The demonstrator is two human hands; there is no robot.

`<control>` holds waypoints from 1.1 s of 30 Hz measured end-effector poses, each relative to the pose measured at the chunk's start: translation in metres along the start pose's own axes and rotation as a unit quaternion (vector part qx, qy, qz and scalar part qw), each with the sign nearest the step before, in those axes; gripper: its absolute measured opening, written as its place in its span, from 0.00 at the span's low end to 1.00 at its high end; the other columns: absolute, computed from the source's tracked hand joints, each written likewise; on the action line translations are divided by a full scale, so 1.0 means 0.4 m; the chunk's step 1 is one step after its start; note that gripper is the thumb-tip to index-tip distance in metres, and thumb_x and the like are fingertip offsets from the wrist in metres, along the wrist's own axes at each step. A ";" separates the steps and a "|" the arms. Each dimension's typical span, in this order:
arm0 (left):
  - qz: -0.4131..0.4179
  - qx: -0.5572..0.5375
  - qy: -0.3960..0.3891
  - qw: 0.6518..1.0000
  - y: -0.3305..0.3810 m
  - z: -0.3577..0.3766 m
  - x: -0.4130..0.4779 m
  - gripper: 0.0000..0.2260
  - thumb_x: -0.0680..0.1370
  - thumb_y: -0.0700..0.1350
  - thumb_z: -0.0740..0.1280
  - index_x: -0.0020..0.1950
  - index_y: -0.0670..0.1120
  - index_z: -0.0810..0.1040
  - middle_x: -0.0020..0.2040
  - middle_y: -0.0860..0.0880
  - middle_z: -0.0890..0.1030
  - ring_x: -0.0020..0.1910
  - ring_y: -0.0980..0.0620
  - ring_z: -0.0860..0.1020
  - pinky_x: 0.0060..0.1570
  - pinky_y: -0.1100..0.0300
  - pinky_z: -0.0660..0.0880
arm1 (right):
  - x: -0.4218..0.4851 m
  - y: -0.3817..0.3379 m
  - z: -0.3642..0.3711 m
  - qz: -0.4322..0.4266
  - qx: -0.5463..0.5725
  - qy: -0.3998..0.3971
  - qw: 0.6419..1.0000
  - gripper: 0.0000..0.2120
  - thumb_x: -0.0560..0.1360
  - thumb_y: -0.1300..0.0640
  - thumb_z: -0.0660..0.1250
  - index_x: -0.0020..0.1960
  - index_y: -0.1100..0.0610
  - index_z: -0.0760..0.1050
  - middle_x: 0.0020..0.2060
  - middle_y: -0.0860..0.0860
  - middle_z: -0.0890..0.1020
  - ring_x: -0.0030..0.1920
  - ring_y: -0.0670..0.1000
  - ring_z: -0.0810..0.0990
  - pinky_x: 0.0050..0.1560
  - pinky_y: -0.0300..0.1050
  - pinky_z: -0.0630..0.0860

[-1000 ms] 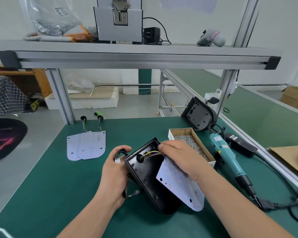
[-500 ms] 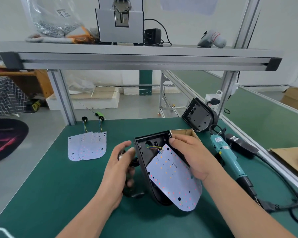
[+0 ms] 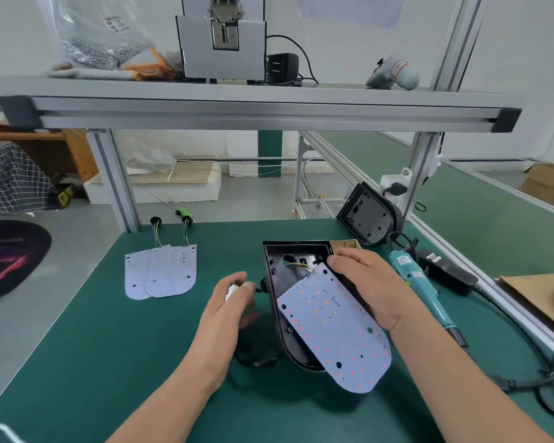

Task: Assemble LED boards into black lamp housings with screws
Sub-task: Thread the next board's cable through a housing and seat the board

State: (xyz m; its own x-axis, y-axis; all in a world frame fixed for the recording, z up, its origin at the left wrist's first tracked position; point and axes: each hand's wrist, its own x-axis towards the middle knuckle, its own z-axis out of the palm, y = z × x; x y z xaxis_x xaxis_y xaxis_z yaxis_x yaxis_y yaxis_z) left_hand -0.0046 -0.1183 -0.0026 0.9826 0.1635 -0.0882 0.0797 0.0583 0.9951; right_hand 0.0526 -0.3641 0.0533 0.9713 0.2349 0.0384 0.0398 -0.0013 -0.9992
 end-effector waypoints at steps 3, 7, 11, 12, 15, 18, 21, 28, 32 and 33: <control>0.034 -0.016 0.005 0.999 0.000 0.001 -0.004 0.20 0.73 0.64 0.69 0.65 0.69 0.75 0.49 0.60 0.86 0.57 0.52 0.85 0.71 0.43 0.74 | 0.004 -0.005 -0.016 0.019 0.061 0.033 0.997 0.07 0.78 0.56 0.70 0.45 0.59 0.81 0.39 0.59 0.79 0.38 0.55 0.77 0.40 0.46 0.75; 0.088 0.055 0.030 0.994 0.019 0.003 -0.023 0.22 0.72 0.72 0.66 0.62 0.66 0.79 0.60 0.67 0.79 0.65 0.67 0.75 0.72 0.55 0.70 | 0.007 -0.002 -0.031 0.046 0.106 0.087 0.989 0.09 0.78 0.55 0.69 0.39 0.55 0.76 0.34 0.57 0.78 0.30 0.55 0.77 0.33 0.43 0.75; 0.091 0.094 0.021 0.991 0.026 0.000 -0.035 0.27 0.75 0.70 0.61 0.74 0.65 0.74 0.67 0.72 0.74 0.72 0.70 0.68 0.75 0.58 0.63 | 0.006 0.000 -0.032 0.047 0.111 0.120 0.985 0.10 0.78 0.55 0.69 0.39 0.54 0.74 0.35 0.57 0.74 0.33 0.55 0.73 0.36 0.46 0.72; 0.097 0.094 0.021 0.991 0.026 0.002 -0.035 0.25 0.78 0.67 0.62 0.76 0.68 0.71 0.67 0.72 0.73 0.72 0.69 0.67 0.73 0.59 0.63 | 0.007 0.000 -0.034 0.046 0.115 0.124 0.984 0.09 0.78 0.55 0.69 0.40 0.55 0.74 0.36 0.57 0.74 0.33 0.55 0.73 0.36 0.46 0.71; 0.145 0.121 0.069 0.980 0.023 -0.003 -0.032 0.20 0.83 0.58 0.67 0.74 0.69 0.69 0.69 0.67 0.73 0.72 0.66 0.68 0.69 0.62 0.64 | 0.011 0.000 -0.034 0.048 0.115 0.135 0.983 0.08 0.80 0.56 0.67 0.43 0.56 0.75 0.32 0.54 0.76 0.29 0.54 0.75 0.30 0.44 0.74; 0.144 0.200 0.042 0.968 0.015 -0.006 -0.023 0.20 0.84 0.63 0.62 0.75 0.64 0.71 0.66 0.65 0.75 0.72 0.62 0.68 0.75 0.55 0.65 | 0.013 0.000 -0.034 0.056 0.119 0.155 0.979 0.10 0.80 0.56 0.68 0.40 0.55 0.75 0.32 0.55 0.76 0.28 0.54 0.75 0.29 0.43 0.73; 0.151 0.384 -0.055 0.909 -0.006 0.004 -0.020 0.25 0.86 0.56 0.58 0.83 0.57 0.61 0.80 0.59 0.66 0.80 0.58 0.56 0.80 0.54 0.53 | 0.001 -0.004 -0.023 0.068 0.097 0.159 0.980 0.11 0.73 0.50 0.70 0.43 0.56 0.73 0.37 0.59 0.71 0.34 0.57 0.70 0.35 0.47 0.68; 0.317 0.442 -0.133 0.829 -0.026 0.042 -0.038 0.10 0.79 0.45 0.67 0.57 0.56 0.82 0.63 0.64 0.77 0.72 0.58 0.64 0.78 0.56 0.55 | -0.022 -0.008 0.043 0.014 -0.002 0.176 0.984 0.17 0.79 0.52 0.67 0.49 0.67 0.69 0.45 0.68 0.72 0.35 0.56 0.69 0.34 0.54 0.70; 0.263 0.391 -0.160 0.867 -0.017 0.046 -0.049 0.11 0.75 0.40 0.67 0.43 0.58 0.75 0.48 0.64 0.79 0.60 0.56 0.73 0.63 0.52 0.72 | -0.021 0.008 0.062 -0.012 -0.025 0.198 0.980 0.13 0.84 0.59 0.63 0.57 0.71 0.70 0.46 0.60 0.77 0.42 0.56 0.77 0.35 0.32 0.76; 0.230 0.370 -0.160 0.886 -0.012 0.045 -0.051 0.12 0.74 0.40 0.66 0.44 0.58 0.75 0.48 0.63 0.79 0.56 0.56 0.75 0.58 0.54 0.74 | -0.019 0.012 0.060 -0.015 -0.026 0.194 0.980 0.12 0.84 0.58 0.62 0.55 0.69 0.71 0.44 0.60 0.78 0.33 0.49 0.63 0.29 0.33 0.62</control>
State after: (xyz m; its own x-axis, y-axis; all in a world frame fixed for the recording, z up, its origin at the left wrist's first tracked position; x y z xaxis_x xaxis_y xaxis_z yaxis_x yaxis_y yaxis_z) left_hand -0.0221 -0.1397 -0.0046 0.9274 -0.2919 0.2338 -0.3698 -0.6226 0.6897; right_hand 0.0397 -0.3425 0.0480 0.9851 -0.1528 0.0787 0.0717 -0.0510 -0.9961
